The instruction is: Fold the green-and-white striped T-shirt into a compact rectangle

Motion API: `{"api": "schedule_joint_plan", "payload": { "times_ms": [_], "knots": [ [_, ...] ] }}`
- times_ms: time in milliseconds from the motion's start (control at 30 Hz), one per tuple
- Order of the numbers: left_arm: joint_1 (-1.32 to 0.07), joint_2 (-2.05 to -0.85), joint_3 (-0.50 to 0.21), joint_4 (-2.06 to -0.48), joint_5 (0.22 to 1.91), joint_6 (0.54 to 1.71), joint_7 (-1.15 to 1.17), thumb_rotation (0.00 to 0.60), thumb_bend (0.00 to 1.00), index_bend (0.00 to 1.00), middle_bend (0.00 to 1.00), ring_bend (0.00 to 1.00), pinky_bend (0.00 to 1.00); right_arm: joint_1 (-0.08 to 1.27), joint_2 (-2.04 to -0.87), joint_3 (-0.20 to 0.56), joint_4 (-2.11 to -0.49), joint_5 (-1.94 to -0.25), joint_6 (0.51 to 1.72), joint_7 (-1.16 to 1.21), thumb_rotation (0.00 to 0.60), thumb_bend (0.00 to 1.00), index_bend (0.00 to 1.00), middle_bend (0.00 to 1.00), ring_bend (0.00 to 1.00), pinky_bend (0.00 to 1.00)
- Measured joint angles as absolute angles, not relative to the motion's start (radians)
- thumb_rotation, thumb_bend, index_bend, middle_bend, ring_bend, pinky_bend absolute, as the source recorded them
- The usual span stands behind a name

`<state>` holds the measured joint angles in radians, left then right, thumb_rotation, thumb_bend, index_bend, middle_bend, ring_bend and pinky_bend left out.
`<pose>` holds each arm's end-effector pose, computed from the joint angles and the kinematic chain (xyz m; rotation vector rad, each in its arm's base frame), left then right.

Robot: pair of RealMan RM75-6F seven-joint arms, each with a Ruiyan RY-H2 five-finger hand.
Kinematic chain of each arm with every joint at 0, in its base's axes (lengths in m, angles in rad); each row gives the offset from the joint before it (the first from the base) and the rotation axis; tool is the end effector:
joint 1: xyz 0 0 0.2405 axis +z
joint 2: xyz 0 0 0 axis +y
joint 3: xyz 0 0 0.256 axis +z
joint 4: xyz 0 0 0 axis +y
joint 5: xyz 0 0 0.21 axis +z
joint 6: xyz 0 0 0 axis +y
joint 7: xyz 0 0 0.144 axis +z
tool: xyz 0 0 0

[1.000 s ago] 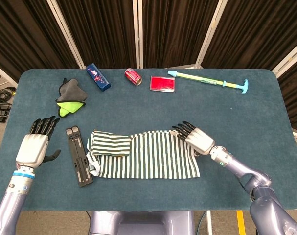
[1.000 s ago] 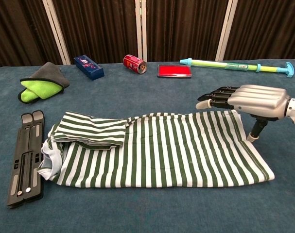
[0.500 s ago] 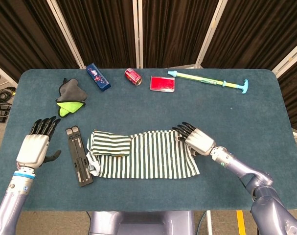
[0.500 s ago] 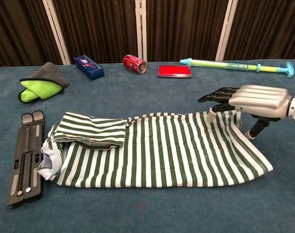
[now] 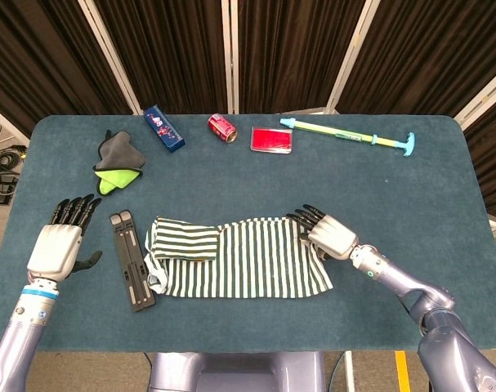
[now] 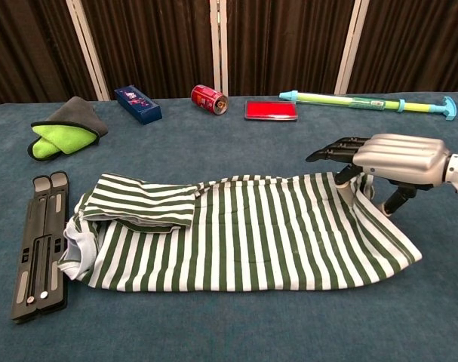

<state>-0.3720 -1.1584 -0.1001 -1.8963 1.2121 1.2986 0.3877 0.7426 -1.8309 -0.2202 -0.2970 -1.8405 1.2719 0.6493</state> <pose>-0.2224 0.2524 0.1126 -1.5413 -0.9380 -0.8532 -0.2494 -0.3723 -0.0154 2.2883 -0.5281 0.9714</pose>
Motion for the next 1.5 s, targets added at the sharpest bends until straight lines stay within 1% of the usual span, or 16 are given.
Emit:
{"api": "schedule_joint_plan", "payload": {
  "times_ms": [467, 1033, 1500],
  "knots": [
    [-0.372, -1.160, -0.102, -1.895, 1.209, 1.292, 0.391, 0.600, 0.29, 0.00, 0.00, 0.00, 0.00, 0.729, -1.826, -0.227, -0.285, -1.835, 1.280, 0.644, 0.600, 0.38, 0.71, 0.05, 0.00, 0.00],
    [-0.365, -1.153, -0.093, -1.910, 1.235, 1.298, 0.384, 0.600, 0.29, 0.00, 0.00, 0.00, 0.00, 0.672, -1.745, -0.243, -0.301, -1.834, 1.324, 0.621, 0.600, 0.38, 0.71, 0.05, 0.00, 0.00],
    [-0.361, -1.149, -0.092, -1.913, 1.245, 1.298, 0.378, 0.600, 0.29, 0.00, 0.00, 0.00, 0.00, 0.635, -1.674, -0.265, -0.289, -1.843, 1.313, 0.584, 0.600, 0.38, 0.72, 0.05, 0.00, 0.00]
  ]
}}
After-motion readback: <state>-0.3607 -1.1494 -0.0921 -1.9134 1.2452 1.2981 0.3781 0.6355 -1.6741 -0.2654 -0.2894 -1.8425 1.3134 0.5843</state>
